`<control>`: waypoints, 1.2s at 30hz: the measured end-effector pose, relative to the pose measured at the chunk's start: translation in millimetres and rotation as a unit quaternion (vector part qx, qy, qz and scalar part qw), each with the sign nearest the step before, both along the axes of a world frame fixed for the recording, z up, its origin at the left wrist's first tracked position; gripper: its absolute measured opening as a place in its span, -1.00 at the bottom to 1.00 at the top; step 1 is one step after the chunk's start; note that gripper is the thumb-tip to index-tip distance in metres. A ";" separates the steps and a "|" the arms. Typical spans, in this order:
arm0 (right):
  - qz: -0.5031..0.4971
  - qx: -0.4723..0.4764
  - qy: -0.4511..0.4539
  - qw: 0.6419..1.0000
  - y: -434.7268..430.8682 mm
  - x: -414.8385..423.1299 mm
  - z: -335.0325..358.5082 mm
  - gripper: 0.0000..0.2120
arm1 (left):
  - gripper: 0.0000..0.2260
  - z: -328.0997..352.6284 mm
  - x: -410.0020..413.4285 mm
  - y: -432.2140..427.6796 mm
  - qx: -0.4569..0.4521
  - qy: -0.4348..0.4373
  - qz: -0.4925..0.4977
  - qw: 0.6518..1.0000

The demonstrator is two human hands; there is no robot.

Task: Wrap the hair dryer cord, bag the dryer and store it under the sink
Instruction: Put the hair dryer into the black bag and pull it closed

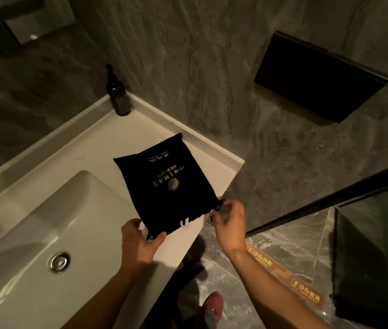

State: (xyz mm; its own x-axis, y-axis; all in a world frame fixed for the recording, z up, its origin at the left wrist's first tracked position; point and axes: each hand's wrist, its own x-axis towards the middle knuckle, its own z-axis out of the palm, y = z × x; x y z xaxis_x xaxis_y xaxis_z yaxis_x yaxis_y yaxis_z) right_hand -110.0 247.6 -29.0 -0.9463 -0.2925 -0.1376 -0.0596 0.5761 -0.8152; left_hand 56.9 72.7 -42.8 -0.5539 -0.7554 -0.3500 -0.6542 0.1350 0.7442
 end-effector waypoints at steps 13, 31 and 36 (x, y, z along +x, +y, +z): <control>0.207 0.146 -0.016 0.967 -4.2 -47.9 4.7 -0.74 | -0.84 6.1 13.3 -1.0 -0.095 0.028 -0.145 0.984; 0.149 -0.146 -0.325 0.923 -35.4 -107.5 194.8 -0.78 | -0.77 185.5 -55.8 -84.8 -0.188 0.117 -0.088 0.971; 0.160 -0.171 -0.376 0.897 -32.3 -107.2 201.1 -0.81 | -0.70 185.1 -62.3 -87.6 -0.102 0.172 -0.066 0.978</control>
